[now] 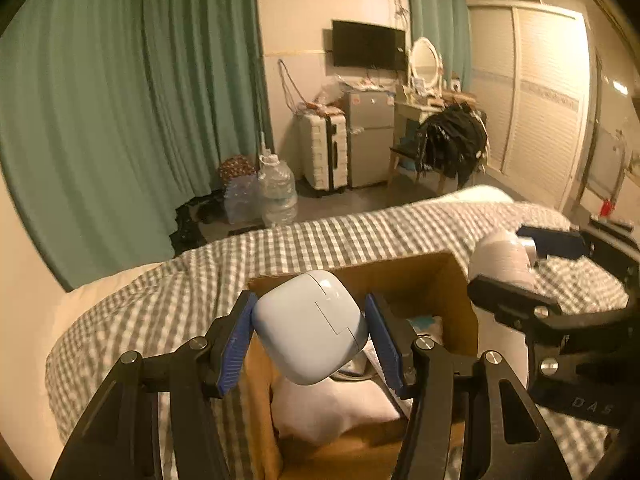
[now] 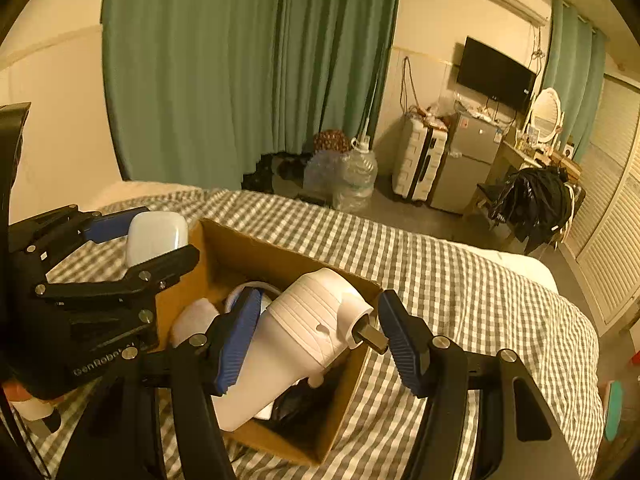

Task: Organize objects
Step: 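Place the earbud case and white bottle into the box and release both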

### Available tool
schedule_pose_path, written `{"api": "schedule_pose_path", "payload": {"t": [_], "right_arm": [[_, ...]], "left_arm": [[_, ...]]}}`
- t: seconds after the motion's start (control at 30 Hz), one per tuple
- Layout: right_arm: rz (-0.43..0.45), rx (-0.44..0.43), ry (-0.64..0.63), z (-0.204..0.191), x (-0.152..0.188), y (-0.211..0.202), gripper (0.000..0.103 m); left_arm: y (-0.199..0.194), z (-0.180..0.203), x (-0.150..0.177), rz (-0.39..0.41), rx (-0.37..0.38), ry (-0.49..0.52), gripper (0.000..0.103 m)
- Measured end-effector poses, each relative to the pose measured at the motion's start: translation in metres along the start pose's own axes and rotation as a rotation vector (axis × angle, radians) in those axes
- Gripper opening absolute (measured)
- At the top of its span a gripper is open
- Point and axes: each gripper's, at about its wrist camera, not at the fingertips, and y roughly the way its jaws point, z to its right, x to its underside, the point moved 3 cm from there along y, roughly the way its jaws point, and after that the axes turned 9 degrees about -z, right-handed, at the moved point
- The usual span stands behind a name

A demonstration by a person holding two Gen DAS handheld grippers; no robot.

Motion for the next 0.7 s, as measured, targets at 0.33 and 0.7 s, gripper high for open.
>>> {"api": "schedule_pose_path", "payload": {"t": [0.33, 0.7], "right_arm": [[-0.142, -0.023, 0.007, 0.006, 0.003, 0.082, 0.061], [-0.147, -0.089, 0.069, 0.014, 0.007, 0.098, 0.061]], "left_arm": [[0.067, 0.005, 0.026, -0.137, 0.041, 0.064, 0.057], [0.081, 0.009, 0.032, -0.167, 0.06, 0.066, 0.057]]}}
